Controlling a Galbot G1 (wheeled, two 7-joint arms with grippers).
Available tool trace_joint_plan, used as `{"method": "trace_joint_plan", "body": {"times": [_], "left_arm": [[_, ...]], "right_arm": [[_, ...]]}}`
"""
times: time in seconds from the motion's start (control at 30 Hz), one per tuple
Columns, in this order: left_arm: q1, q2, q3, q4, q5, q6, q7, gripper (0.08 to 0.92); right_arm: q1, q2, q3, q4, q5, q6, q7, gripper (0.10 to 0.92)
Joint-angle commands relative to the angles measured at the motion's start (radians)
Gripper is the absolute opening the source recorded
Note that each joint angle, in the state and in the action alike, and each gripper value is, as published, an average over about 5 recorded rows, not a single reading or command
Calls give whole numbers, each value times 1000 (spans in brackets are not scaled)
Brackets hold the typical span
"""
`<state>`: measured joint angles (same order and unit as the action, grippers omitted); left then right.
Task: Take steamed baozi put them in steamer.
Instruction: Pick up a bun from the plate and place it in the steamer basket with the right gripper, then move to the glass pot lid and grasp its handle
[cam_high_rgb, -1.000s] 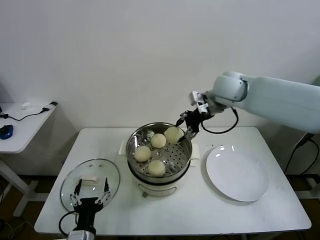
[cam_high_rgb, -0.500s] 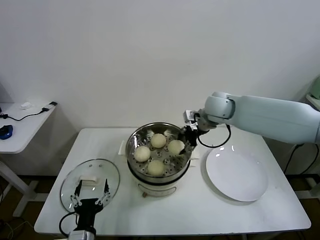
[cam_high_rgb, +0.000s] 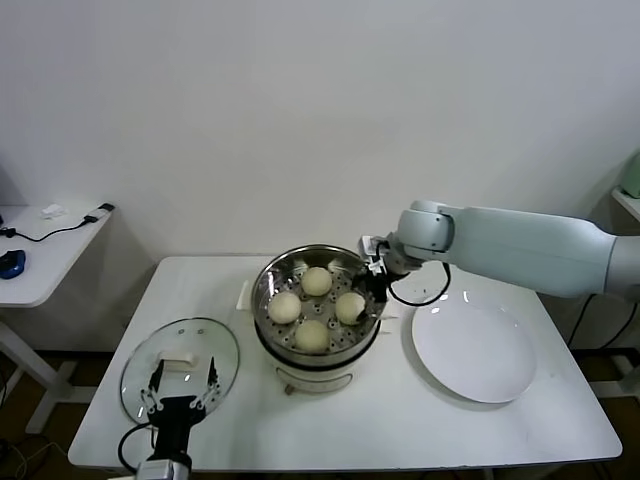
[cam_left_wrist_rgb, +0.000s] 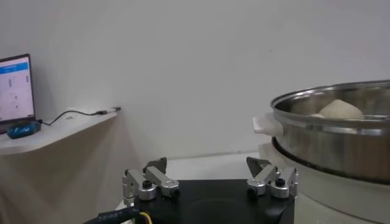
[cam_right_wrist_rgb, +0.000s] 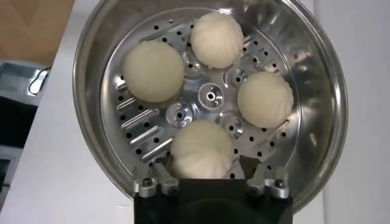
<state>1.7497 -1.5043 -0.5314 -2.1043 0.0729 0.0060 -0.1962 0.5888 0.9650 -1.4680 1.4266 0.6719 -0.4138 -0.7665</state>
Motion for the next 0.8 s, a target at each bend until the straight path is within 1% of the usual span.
{"method": "trace_joint_plan", "body": {"times": [0.03, 0.17, 0.23, 0.3, 0.4, 0.5, 0.6, 0.7, 0.8], "left_arm": [[-1, 2, 0, -3, -2, 5, 2, 823], [6, 12, -2, -11, -11, 16, 13, 823], [7, 17, -3, -12, -21, 24, 18, 823], [5, 21, -3, -13, -33, 37, 19, 823], [1, 29, -2, -13, -55, 53, 19, 823], [-8, 39, -1, -5, -72, 54, 15, 823], [-18, 50, -2, 10, -81, 50, 3, 823], [-25, 66, -6, 22, -80, 52, 2, 823], [-35, 81, -12, 34, -81, 50, 8, 823]], "right_arm": [[54, -5, 4, -11, 53, 44, -48, 811], [128, -48, 41, -31, 174, 79, -90, 822], [135, -84, 108, -48, 240, 78, -77, 822], [112, -123, 203, -59, 299, 62, -14, 823], [28, -189, 366, -61, 344, 57, 173, 823], [-108, -254, 538, -68, 278, 103, 356, 823], [-290, -327, 750, -68, 184, 152, 488, 823], [-537, -401, 986, -34, 140, 166, 608, 823], [-806, -463, 1229, 16, 115, 168, 688, 823]]}}
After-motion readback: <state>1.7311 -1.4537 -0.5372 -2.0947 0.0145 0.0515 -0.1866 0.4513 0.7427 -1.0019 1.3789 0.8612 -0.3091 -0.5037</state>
